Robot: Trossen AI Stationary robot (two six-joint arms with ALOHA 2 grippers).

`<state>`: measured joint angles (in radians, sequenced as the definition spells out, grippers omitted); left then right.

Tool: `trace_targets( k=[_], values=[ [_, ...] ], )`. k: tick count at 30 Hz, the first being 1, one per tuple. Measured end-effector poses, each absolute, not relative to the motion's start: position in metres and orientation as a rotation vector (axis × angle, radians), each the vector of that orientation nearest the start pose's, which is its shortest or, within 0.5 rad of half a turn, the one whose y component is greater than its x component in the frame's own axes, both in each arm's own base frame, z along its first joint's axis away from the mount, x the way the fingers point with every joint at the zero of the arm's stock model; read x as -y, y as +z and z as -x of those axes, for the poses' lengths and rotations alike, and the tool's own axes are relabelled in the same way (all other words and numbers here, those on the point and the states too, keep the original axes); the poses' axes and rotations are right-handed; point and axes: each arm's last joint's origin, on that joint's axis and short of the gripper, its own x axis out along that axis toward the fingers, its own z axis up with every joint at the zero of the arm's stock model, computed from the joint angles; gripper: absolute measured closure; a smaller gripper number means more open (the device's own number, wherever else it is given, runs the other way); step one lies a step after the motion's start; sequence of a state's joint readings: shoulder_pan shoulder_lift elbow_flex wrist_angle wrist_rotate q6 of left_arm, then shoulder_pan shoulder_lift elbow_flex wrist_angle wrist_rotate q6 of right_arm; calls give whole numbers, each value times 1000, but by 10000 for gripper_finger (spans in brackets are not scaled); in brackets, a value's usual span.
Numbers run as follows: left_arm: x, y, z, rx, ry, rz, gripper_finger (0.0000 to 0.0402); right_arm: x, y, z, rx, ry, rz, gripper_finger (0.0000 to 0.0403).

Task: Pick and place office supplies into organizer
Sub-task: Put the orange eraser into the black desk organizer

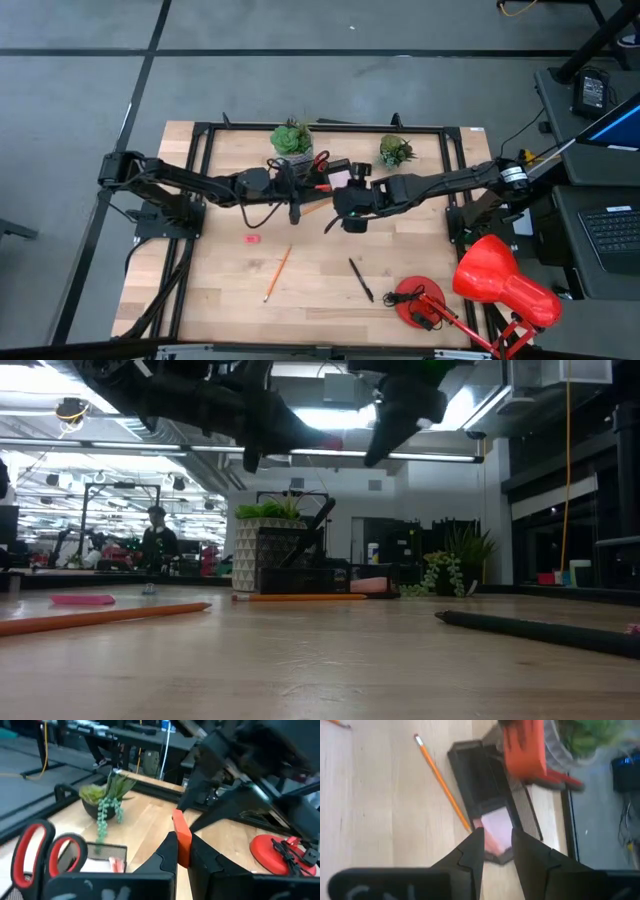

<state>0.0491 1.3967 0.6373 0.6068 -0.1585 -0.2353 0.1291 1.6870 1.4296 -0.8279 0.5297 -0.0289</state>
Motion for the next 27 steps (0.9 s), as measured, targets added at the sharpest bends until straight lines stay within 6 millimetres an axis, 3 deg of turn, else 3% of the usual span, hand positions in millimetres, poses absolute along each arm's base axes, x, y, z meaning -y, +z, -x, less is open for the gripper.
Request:
trace_targets(
  k=[4, 8, 16, 18, 22, 27],
  values=[
    [-13, 228, -283, -137, 201, 164, 389, -32, 279, -341, -1054, -375, 310, 302],
    [-7, 216, -276, -232, 208, 104, 389, -38, 276, -341, -1028, -383, 275, 306],
    [2, 202, -270, -363, 277, 10, 390, -44, 236, -339, -956, -318, 225, 375],
    [2, 201, -269, -373, 285, -3, 390, -45, 227, -341, -915, -278, 207, 394],
    [-2, 197, -267, -419, 307, -9, 389, -46, 220, -336, -809, -238, 167, 393],
    [-14, 193, -265, -463, 352, -2, 390, -42, 220, -314, -674, -238, 127, 399]
  ],
)
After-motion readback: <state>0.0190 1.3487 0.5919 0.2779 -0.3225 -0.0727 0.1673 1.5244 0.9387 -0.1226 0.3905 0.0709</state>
